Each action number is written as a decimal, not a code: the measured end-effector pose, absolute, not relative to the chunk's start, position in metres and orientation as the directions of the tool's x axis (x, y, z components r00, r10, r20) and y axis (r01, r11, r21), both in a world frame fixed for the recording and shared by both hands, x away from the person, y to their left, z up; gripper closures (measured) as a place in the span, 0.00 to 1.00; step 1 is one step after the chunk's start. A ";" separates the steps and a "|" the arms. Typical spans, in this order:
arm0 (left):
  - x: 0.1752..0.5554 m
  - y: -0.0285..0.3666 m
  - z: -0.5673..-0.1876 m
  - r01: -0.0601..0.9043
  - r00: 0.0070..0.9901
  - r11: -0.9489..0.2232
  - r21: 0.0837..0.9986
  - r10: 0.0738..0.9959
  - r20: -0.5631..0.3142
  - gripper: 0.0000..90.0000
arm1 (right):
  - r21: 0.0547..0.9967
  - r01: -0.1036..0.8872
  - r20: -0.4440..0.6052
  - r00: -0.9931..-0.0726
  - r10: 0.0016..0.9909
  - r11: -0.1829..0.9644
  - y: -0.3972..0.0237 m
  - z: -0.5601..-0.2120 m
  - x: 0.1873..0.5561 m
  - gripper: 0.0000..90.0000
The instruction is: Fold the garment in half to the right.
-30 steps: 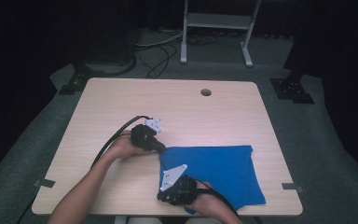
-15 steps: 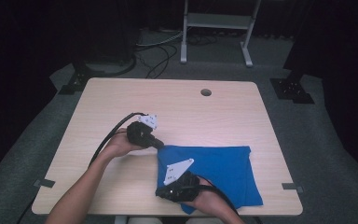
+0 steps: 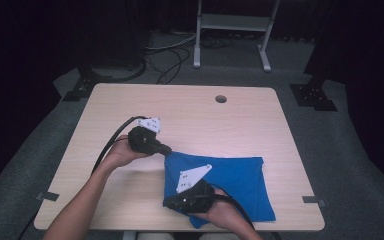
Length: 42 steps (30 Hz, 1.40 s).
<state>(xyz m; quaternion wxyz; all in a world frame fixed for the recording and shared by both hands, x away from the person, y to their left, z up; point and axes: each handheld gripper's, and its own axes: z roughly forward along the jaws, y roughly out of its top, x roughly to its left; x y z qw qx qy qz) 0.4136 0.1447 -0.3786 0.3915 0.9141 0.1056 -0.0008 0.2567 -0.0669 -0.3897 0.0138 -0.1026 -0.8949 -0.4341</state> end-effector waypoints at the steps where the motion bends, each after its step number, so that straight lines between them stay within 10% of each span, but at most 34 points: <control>1: 0.413 0.146 -0.377 0.192 0.978 -0.667 0.720 0.194 -0.082 0.96 | 0.780 0.200 0.120 -0.978 0.171 0.594 -0.067 -0.388 0.257 0.94; 42: 0.391 0.193 -0.303 0.181 0.955 -0.693 0.698 0.293 0.043 0.97 | 0.870 0.144 0.111 -0.989 0.098 0.471 -0.030 -0.319 0.260 0.94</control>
